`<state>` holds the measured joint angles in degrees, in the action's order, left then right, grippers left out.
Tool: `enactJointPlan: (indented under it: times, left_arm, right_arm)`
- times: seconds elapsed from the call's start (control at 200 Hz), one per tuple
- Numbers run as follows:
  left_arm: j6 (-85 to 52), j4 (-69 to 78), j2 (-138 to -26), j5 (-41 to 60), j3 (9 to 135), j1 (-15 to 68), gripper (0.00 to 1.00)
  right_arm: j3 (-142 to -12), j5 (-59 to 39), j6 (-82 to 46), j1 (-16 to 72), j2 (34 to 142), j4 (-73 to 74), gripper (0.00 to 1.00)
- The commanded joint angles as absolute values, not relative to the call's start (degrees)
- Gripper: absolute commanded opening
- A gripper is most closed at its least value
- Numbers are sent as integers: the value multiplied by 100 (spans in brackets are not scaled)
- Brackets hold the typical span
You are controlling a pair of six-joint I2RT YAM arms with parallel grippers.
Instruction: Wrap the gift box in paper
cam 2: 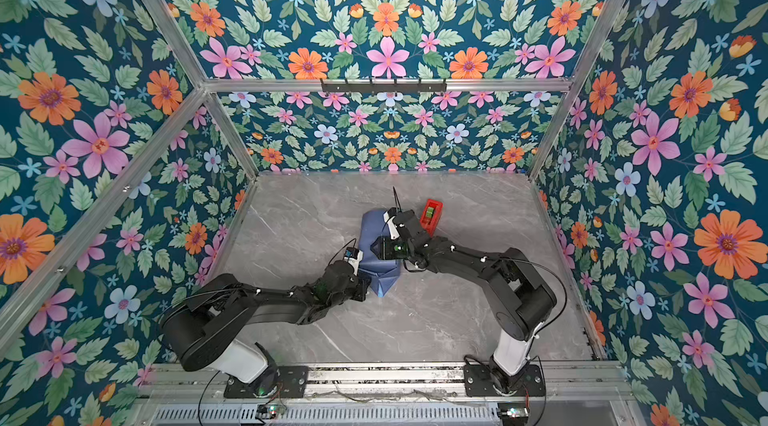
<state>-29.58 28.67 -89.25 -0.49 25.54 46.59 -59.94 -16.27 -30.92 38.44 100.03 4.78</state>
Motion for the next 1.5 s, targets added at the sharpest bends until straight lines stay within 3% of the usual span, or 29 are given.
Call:
enactJointPlan:
  times: [0.0, 0.69, 0.985, 1.31, 1.405, 1.495]
  left_arm:
    - [-2752, 2771, -8913, 1, 2523, 4721, 23]
    - [-2715, 2681, -8783, -75, 2341, 5545, 20]
    - [-2724, 2848, -7914, 178, 2036, 5566, 24]
    - [-2633, 1508, -6168, -768, 2127, 5295, 52]
    - [-2881, 1325, -5746, -742, 2174, 4862, 62]
    - [-3307, 1384, -5753, -114, 2236, 4058, 70]
  right_arm:
    - [-5940, -1702, -3138, 3866, 10041, -307, 52]
    - [-5925, -1705, -3176, 3869, 10056, -251, 52]
    - [-6048, -1722, -3115, 3864, 10021, -358, 53]
    - [-6547, -1917, -2899, 3865, 9362, -771, 56]
    - [-6364, -1710, -2900, 3856, 9038, -863, 58]
    - [-6214, -1444, -2950, 3756, 8863, -1025, 60]
